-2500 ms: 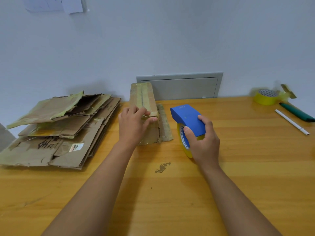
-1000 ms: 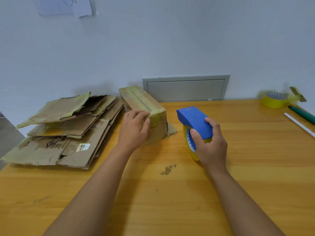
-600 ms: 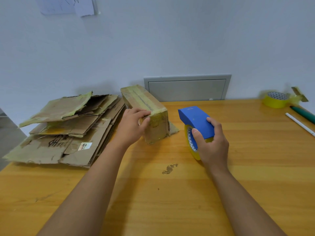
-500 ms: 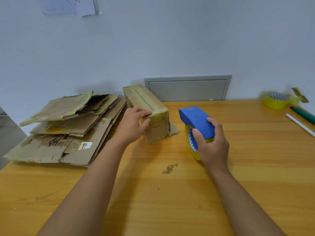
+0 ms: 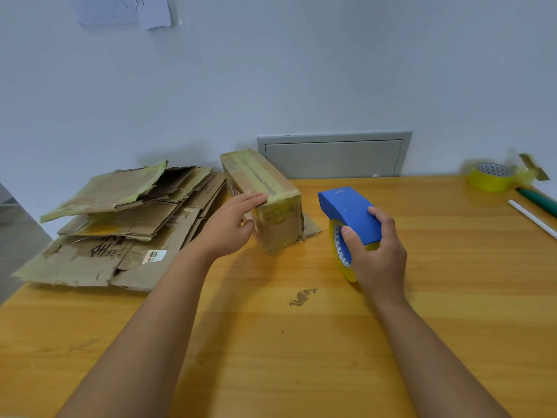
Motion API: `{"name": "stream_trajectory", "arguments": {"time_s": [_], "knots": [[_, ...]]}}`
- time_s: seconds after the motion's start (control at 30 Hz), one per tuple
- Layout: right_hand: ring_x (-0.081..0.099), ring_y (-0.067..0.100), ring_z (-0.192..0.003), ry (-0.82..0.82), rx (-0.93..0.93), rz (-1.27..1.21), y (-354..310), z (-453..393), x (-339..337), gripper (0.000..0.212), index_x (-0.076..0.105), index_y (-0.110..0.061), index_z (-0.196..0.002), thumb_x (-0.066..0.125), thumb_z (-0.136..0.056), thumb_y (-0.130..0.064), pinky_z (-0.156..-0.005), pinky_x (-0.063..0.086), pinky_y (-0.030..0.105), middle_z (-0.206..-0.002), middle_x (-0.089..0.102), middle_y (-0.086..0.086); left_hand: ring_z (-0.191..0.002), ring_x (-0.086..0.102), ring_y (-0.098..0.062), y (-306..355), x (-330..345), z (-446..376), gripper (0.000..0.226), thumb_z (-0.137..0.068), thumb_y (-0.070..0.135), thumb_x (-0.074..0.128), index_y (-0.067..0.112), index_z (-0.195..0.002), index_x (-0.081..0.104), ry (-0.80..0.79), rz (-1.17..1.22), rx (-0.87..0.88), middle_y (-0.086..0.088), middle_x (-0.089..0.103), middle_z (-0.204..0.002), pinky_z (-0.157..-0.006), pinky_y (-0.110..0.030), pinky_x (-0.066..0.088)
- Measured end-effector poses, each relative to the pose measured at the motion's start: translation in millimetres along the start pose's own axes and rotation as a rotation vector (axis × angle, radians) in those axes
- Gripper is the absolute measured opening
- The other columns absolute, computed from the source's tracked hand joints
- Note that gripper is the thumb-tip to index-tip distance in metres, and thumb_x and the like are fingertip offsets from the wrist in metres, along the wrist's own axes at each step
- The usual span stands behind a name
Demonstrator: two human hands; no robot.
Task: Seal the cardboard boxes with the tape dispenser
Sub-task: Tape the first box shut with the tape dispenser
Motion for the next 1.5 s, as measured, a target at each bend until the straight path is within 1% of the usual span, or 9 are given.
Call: {"name": "stream_trajectory", "arguments": {"time_s": [0.13,0.3,0.5,0.67,1.03,1.23,1.33,1.4,1.5], "knots": [[0.055,0.002,-0.087,0.000,0.000,0.002,-1,1,-1,0.051,0.048,-0.038,-0.127,0.061,-0.081,-0.056,-0.068,0.051,0.031,-0.106,0.052,-0.015,-0.145,0.029,-0.009,1,1,0,0.050,-0.098,0.018,0.060,0.030,-0.145,0.049,0.028,-0.002,0.000,0.012,0.043,-0.152,-0.111,-0.046,0.041],[0.054,-0.001,-0.089,0.004,-0.001,0.002,-2,1,0,0.054,0.047,-0.037,-0.128,0.058,-0.080,-0.060,-0.068,0.049,0.027,-0.106,0.051,-0.016,-0.140,0.037,-0.010,2,1,0,0.047,-0.096,0.030,0.062,0.030,-0.142,0.053,0.075,0.000,-0.001,0.011,0.047,-0.148,-0.108,-0.047,0.043],[0.054,0.000,-0.089,-0.002,-0.009,0.009,-1,0,0,0.054,0.046,-0.039,-0.128,0.058,-0.081,-0.061,-0.068,0.049,0.027,-0.109,0.051,-0.014,-0.131,0.048,-0.017,14,7,1,0.038,-0.094,0.022,0.066,0.023,-0.131,0.063,0.256,-0.112,0.010,0.002,0.061,-0.135,-0.106,-0.041,0.044],[0.054,0.001,-0.088,-0.001,-0.009,0.005,-1,1,0,0.051,0.046,-0.039,-0.128,0.060,-0.082,-0.058,-0.068,0.049,0.027,-0.108,0.051,-0.015,-0.129,0.046,-0.014,10,8,0,0.042,-0.091,0.023,0.069,0.025,-0.133,0.060,0.208,-0.142,0.043,0.006,0.058,-0.134,-0.100,-0.027,0.034],[0.054,-0.003,-0.090,-0.001,-0.012,0.015,0,0,0,0.052,0.047,-0.037,-0.128,0.061,-0.082,-0.056,-0.066,0.046,0.022,-0.108,0.051,-0.013,-0.118,0.050,-0.014,20,8,-3,0.032,-0.093,0.019,0.065,0.023,-0.125,0.063,0.218,-0.148,-0.002,0.008,0.060,-0.126,-0.085,-0.025,0.036],[0.055,0.002,-0.088,-0.004,-0.016,0.014,-1,0,0,0.053,0.047,-0.037,-0.127,0.058,-0.081,-0.060,-0.065,0.045,0.020,-0.107,0.053,-0.012,-0.114,0.051,-0.012,16,7,-4,0.031,-0.097,0.021,0.061,0.024,-0.128,0.062,0.169,-0.108,0.008,0.010,0.058,-0.129,-0.086,-0.029,0.045],[0.055,0.000,-0.089,-0.005,-0.016,0.011,-2,1,0,0.052,0.047,-0.036,-0.127,0.060,-0.082,-0.057,-0.066,0.045,0.020,-0.106,0.052,-0.012,-0.103,0.051,-0.009,16,6,-6,0.029,-0.096,0.018,0.061,0.023,-0.125,0.064,0.193,-0.104,-0.019,0.010,0.060,-0.127,-0.079,-0.022,0.038],[0.054,-0.002,-0.091,-0.004,-0.014,0.013,-2,0,-1,0.051,0.048,-0.035,-0.128,0.061,-0.083,-0.055,-0.066,0.044,0.019,-0.107,0.052,-0.012,-0.112,0.048,-0.011,20,10,-8,0.032,-0.097,0.020,0.059,0.025,-0.128,0.059,0.181,-0.131,-0.034,0.008,0.056,-0.129,-0.085,-0.023,0.038],[0.053,-0.003,-0.091,-0.004,-0.011,0.017,-2,0,0,0.052,0.048,-0.033,-0.128,0.062,-0.083,-0.054,-0.067,0.044,0.018,-0.108,0.052,-0.012,-0.128,0.033,-0.021,30,23,-7,0.045,-0.097,0.037,0.057,0.034,-0.141,0.046,0.117,-0.279,-0.036,0.001,0.043,-0.134,-0.104,-0.037,0.036]]}}
Point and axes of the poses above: each hand's wrist, its own z-axis away from the middle knuckle, its own x-axis out of the palm, y = z × x, the point moved 4 cm from there along -z, towards the middle knuckle
